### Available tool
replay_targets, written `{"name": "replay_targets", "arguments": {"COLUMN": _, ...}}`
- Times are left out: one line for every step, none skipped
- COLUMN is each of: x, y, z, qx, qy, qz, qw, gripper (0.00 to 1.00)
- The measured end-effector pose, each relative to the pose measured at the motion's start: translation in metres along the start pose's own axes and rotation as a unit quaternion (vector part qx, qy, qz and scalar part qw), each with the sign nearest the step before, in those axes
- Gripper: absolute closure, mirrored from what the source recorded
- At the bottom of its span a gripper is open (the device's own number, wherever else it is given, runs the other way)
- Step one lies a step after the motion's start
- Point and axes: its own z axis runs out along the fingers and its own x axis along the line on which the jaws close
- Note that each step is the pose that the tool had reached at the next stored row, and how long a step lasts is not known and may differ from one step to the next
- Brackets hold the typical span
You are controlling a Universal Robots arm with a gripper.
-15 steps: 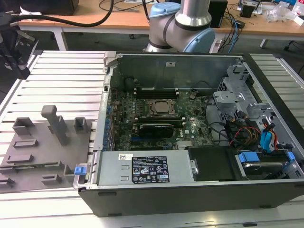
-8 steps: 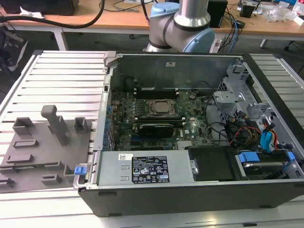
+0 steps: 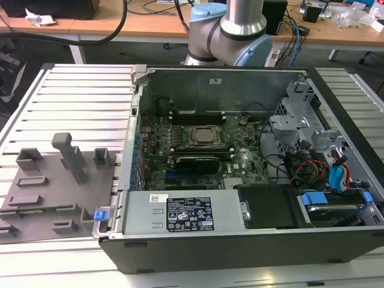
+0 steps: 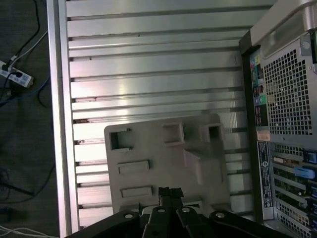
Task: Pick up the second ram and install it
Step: 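Reach for the second ram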
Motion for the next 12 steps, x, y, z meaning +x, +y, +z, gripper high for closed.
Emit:
{"name": "replay_targets", "arguments": {"x": -0.0001, "y": -0.0018, "z": 0.0, "qx": 0.0, "qy": 0.0, "qz": 0.0, "qw": 1.0, "gripper": 0.89}}
{"name": "replay_targets", "arguments": {"x": -0.0002, "y": -0.003, "z": 0.0, "qx": 0.0, "qy": 0.0, "qz": 0.0, "qw": 1.0, "gripper": 0.89}}
{"name": "replay_targets", "arguments": {"x": -0.0003, "y": -0.0056, "z": 0.0, "qx": 0.0, "qy": 0.0, "qz": 0.0, "qw": 1.0, "gripper": 0.89}}
{"name": "replay_targets", "arguments": {"x": -0.0004, "y": -0.007, "z": 0.0, "qx": 0.0, "qy": 0.0, "qz": 0.0, "qw": 1.0, "gripper": 0.89}}
{"name": "replay_targets", "arguments": {"x": -0.0005, "y": -0.0081, "z": 0.0, "qx": 0.0, "qy": 0.0, "qz": 0.0, "qw": 1.0, "gripper": 0.89}}
{"name": "replay_targets", "arguments": {"x": -0.0006, "y": -0.0096, "z": 0.0, "qx": 0.0, "qy": 0.0, "qz": 0.0, "qw": 1.0, "gripper": 0.89}}
{"name": "replay_targets", "arguments": {"x": -0.0007, "y": -0.0129, "z": 0.0, "qx": 0.0, "qy": 0.0, "qz": 0.0, "qw": 1.0, "gripper": 0.89}}
{"name": "replay_targets", "arguments": {"x": -0.0008, "y": -0.0143, "z": 0.0, "qx": 0.0, "qy": 0.0, "qz": 0.0, "qw": 1.0, "gripper": 0.89}}
{"name": "replay_targets", "arguments": {"x": -0.0008, "y": -0.0154, "z": 0.0001, "qx": 0.0, "qy": 0.0, "qz": 0.0, "qw": 1.0, "gripper": 0.89}}
{"name": "replay_targets", "arguments": {"x": -0.0009, "y": -0.0169, "z": 0.0, "qx": 0.0, "qy": 0.0, "qz": 0.0, "qw": 1.0, "gripper": 0.89}}
{"name": "replay_targets", "arguments": {"x": -0.0009, "y": -0.0193, "z": 0.0, "qx": 0.0, "qy": 0.0, "qz": 0.0, "qw": 1.0, "gripper": 0.89}}
{"name": "replay_targets", "arguments": {"x": -0.001, "y": -0.0208, "z": 0.0001, "qx": 0.0, "qy": 0.0, "qz": 0.0, "qw": 1.0, "gripper": 0.89}}
